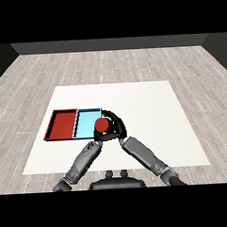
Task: Pick the red can and put it in the red box
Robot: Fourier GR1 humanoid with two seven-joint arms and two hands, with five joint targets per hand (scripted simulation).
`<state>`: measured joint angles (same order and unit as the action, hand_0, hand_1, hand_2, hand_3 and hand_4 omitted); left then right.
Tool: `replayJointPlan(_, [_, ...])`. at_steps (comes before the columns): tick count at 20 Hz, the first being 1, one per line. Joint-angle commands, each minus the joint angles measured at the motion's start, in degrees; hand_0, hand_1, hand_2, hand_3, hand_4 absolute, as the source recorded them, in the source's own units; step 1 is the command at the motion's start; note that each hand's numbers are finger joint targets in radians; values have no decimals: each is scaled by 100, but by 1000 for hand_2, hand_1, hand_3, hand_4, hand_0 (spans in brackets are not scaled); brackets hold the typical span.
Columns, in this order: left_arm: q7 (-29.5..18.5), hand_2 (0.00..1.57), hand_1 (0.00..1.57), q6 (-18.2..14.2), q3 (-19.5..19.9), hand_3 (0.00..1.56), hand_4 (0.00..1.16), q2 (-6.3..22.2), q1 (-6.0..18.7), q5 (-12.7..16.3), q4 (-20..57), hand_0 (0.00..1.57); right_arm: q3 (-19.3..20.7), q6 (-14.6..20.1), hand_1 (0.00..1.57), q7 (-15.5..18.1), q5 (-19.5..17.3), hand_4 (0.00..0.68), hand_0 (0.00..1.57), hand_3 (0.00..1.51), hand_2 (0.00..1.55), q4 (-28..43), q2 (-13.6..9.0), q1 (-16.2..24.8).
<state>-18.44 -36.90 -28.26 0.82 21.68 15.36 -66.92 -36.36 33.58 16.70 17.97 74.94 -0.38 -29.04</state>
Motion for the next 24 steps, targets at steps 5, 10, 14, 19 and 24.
replayJointPlan(5, [320, 1571, 1571, -411, -183, 1502, 1137, -79, -80, -94, -478, 1571, 103, 79, 0, -162, -219, 0, 0, 0, 0, 233, 37, 164])
replayJointPlan(10, [134, 1571, 1571, 13, 346, 1508, 1140, -81, -118, -116, -158, 1571, 811, -242, 0, -81, -227, 0, 0, 0, 0, 530, -187, 268])
replayJointPlan(14, [-167, 1571, 1571, 220, 497, 1486, 1129, -81, -188, -206, 219, 1571, 975, -556, 0, 160, -164, 0, 0, 0, 0, 1414, -686, 1125])
replayJointPlan(19, [-27, 1571, 1571, -12, 609, 1483, 1140, 156, -114, -667, -4, 1571, 1432, -708, 0, -272, -128, 0, 0, 0, 0, 2254, -1074, 1315])
replayJointPlan(24, [230, 1569, 1571, 499, 1147, 1467, 1130, 1406, -241, -582, -204, 1571, 1869, -936, 0, -36, 243, 0, 0, 0, 0, 2934, -1649, 2647])
